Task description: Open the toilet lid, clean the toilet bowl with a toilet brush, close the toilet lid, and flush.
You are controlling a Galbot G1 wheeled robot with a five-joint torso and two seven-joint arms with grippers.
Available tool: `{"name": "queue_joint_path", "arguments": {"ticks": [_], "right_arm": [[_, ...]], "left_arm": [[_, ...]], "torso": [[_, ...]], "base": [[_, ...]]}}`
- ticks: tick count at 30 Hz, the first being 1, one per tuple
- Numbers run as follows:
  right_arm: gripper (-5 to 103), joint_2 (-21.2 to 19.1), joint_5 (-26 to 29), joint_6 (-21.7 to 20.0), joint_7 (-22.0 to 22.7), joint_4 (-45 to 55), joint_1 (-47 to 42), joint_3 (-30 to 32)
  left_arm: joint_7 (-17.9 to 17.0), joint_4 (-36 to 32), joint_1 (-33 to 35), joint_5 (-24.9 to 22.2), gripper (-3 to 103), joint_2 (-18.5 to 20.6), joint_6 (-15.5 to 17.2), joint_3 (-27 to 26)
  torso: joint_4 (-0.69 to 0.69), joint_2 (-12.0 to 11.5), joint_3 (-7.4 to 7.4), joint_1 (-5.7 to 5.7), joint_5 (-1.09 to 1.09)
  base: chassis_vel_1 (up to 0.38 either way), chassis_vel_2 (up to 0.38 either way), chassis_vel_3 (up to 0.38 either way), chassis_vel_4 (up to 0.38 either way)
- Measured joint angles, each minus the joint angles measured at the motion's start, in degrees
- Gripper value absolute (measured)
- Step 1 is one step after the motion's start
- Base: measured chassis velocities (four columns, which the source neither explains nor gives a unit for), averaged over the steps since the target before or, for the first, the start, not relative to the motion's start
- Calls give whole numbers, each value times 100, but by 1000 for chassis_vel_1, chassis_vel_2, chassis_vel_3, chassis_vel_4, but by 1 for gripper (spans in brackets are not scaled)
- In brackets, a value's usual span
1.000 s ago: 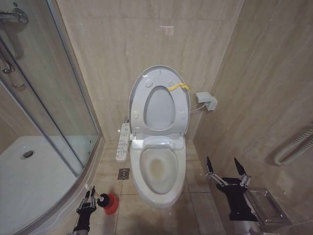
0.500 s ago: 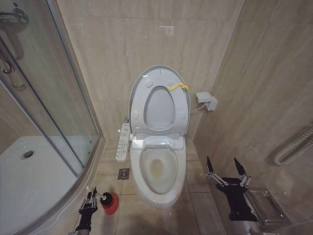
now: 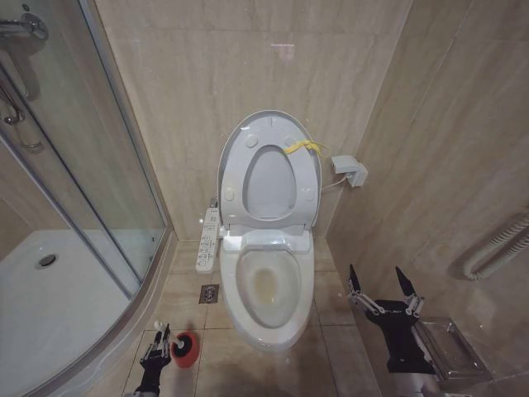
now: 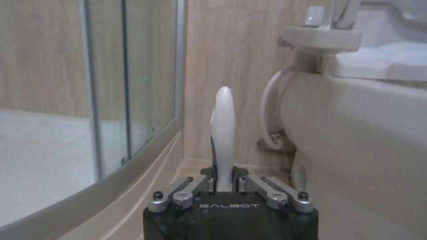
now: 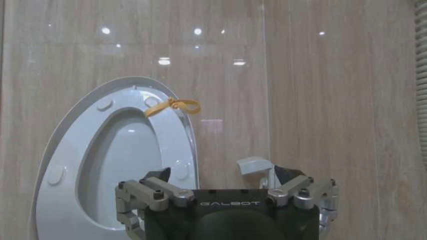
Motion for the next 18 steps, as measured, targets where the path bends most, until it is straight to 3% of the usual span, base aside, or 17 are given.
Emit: {"name": "queue_joint_path", "arguments": {"ticks": [13,18], "right_arm": [[100,0,0,0,0,0,0,0],[100,0,0,0,0,0,0,0]], "left_arm": [[246,170,-20,205,19,56,-188,-65],[339,113,21,507,19,77,-274,-184]], "torso": [[1,0,0,0,1],[0,0,0,0,0]], "base": [[0,0,0,0],[0,0,0,0]]}}
